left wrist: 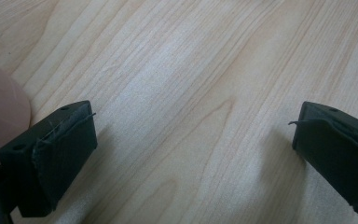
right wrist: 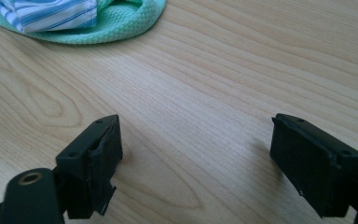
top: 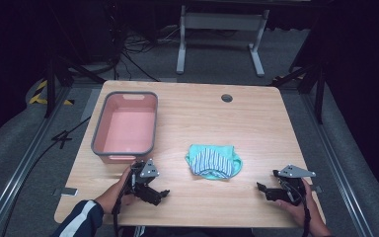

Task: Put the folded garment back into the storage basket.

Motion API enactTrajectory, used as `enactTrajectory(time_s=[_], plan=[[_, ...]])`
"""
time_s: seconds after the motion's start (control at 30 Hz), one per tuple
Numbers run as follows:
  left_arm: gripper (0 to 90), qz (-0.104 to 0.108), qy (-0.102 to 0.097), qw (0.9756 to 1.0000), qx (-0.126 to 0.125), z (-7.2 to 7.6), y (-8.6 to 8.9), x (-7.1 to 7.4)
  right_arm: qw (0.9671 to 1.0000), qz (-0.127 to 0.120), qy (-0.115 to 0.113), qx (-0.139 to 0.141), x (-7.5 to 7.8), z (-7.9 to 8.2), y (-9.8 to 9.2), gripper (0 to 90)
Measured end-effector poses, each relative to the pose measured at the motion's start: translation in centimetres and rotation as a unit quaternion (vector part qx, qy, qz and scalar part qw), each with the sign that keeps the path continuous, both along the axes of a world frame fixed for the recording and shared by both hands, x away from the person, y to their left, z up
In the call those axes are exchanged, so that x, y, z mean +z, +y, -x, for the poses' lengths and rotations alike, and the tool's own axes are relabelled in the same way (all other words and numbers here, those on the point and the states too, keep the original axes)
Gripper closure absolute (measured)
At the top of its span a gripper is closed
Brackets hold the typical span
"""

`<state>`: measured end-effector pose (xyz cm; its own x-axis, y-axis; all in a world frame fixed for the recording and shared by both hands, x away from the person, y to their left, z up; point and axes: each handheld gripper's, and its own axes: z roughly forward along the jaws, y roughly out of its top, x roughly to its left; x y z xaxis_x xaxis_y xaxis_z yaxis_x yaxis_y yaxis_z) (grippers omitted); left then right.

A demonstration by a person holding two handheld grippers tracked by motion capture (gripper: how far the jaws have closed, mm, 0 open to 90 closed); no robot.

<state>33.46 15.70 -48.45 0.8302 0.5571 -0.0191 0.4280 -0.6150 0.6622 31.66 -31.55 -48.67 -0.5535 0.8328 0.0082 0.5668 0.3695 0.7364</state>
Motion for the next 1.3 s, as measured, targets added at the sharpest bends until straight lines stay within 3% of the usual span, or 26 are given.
enactTrajectory(time_s=[0.43, 0.7, 0.77, 0.87, 0.97, 1.13, 1.2, 1.3], plan=[[0.0, 0.0, 0.0, 1.0, -0.001, 0.0, 0.0, 0.0, 1.0, 0.002, -0.001, -0.007, 0.0, 0.1, 0.0, 16.8], [0.6, -0.01, 0.003, 0.9998, -0.017, -0.2, -0.3, 0.3, 1.0, 0.004, 0.001, -0.006, 0.0, 0.0, -0.1, 15.5], [3.9, -0.015, 0.004, 0.9996, -0.024, -0.1, -0.6, 0.5, 1.0, 0.003, 0.004, -0.005, 0.1, 0.0, -0.1, 15.4], [20.1, -0.022, -0.015, 0.9993, -0.028, 0.0, -1.2, 1.0, 0.9999, 0.006, 0.008, -0.008, 0.2, 0.0, -0.1, 16.9], [17.5, -0.013, -0.013, 0.9996, -0.023, -0.5, -2.2, 1.6, 0.9999, 0.01, 0.004, -0.008, 0.5, 0.1, 0.2, 22.9], [24.1, 0.004, -0.032, 0.9991, -0.027, -1.0, -3.7, 2.9, 0.9998, -0.007, -0.018, 0.011, 2.1, -0.2, 1.4, 31.7], [27.3, 0.004, -0.045, 0.9987, -0.023, -1.2, -4.2, 3.4, 0.9996, -0.004, -0.021, 0.019, 2.5, -0.6, 2.3, 32.6], [27.8, 0.01, -0.043, 0.9988, -0.019, -1.8, -4.9, 4.0, 0.9992, 0.001, -0.023, 0.032, 2.8, -0.9, 3.1, 33.7]])
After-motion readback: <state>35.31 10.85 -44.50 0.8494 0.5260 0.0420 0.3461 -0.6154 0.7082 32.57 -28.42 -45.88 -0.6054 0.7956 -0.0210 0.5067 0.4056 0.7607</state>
